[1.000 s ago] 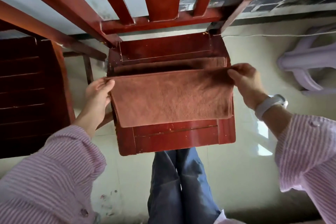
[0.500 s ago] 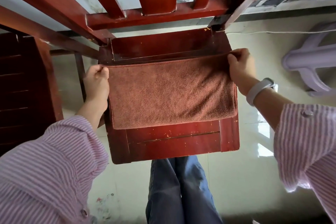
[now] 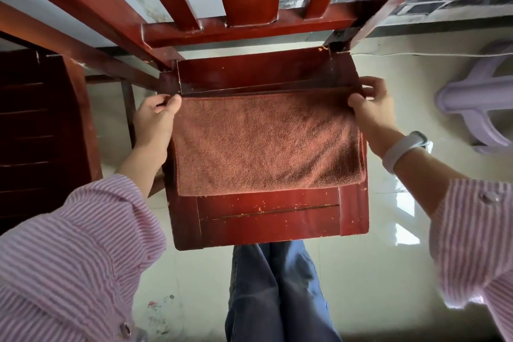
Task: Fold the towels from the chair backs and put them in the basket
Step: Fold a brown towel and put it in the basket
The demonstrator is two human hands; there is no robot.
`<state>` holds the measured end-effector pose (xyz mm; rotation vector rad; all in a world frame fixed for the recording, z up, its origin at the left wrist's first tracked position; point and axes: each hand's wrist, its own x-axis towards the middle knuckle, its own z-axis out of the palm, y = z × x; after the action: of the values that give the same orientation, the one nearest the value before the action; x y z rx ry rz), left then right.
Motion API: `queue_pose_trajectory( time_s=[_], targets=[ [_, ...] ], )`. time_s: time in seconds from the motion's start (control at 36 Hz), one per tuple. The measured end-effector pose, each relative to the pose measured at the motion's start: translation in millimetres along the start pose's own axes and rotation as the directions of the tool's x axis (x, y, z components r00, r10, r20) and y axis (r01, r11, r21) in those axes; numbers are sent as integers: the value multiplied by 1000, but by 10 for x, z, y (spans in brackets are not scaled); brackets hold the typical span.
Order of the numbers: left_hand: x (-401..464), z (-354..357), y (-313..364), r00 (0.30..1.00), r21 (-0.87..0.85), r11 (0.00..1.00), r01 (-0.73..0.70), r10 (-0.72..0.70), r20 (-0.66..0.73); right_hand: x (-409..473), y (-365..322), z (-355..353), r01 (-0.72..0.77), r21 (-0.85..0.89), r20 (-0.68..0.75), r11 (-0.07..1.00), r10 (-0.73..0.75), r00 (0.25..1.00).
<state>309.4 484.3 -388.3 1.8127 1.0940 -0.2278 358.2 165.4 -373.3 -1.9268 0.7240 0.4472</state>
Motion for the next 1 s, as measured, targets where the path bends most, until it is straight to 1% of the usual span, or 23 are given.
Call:
queue_pose_trajectory(
  time_s=[0.06, 0.11, 0.14, 0.19, 0.25, 0.28, 0.36, 0.42, 0.5, 0.58, 0.69, 0.81, 0.89, 0.92, 0.94, 1.0],
  targets=[
    [32, -39, 40, 998, -17, 999, 37, -36, 54, -3, -41, 34, 9, 7, 31, 1000, -9, 999],
    [50, -58, 75, 997, 25, 1000, -9, 7, 78, 46, -64, 46, 12, -14, 3, 1000, -12, 1000],
    [47, -62, 92, 996, 35, 999, -37, 34, 83, 81, -63, 43, 23, -46, -13, 999, -23, 1000],
    [33, -78, 116, 994, 18, 998, -62, 60, 96, 127, -49, 21, 76, -177, -9, 981, -79, 997],
    [25, -117, 123, 992, -30, 999, -46, 49, 117, 123, -47, -4, 150, -284, 3, 947, -156, 988],
    [21, -144, 120, 991, -59, 998, -34, 41, 129, 113, -52, -17, 187, -307, 1, 933, -196, 981],
    [13, -206, 96, 986, -133, 991, 6, 17, 165, 79, -69, -50, 259, -272, -31, 927, -277, 960],
    [14, -212, 74, 985, -172, 984, 37, -8, 171, 73, -56, -54, 275, -225, -46, 935, -292, 955],
    [42, -161, 59, 990, -169, 984, 50, -27, 137, 89, -39, -22, 286, -222, -37, 932, -301, 953],
    [110, -55, 37, 998, -111, 994, -7, 13, 60, 130, -30, 26, 259, -249, -40, 933, -277, 960],
    [175, 66, 19, 991, 59, 991, -119, 122, -48, 192, -18, 84, 223, -295, -67, 929, -252, 965],
    [247, 108, 24, 984, 206, 971, -122, 146, -104, 251, -17, 118, 192, -370, -83, 909, -239, 967],
    [241, 122, 60, 976, 331, 932, -149, 193, -105, 285, -44, 132, 156, -388, -106, 908, -212, 972],
    [240, 124, 66, 971, 348, 924, -159, 209, -111, 293, -54, 138, 136, -376, -114, 917, -191, 975],
    [233, 119, 79, 974, 343, 929, -142, 192, -118, 298, -65, 143, 112, -337, -119, 935, -160, 980],
    [210, 93, 95, 982, 299, 948, -105, 147, -121, 288, -111, 134, 35, -166, -124, 986, -56, 991]
  ],
)
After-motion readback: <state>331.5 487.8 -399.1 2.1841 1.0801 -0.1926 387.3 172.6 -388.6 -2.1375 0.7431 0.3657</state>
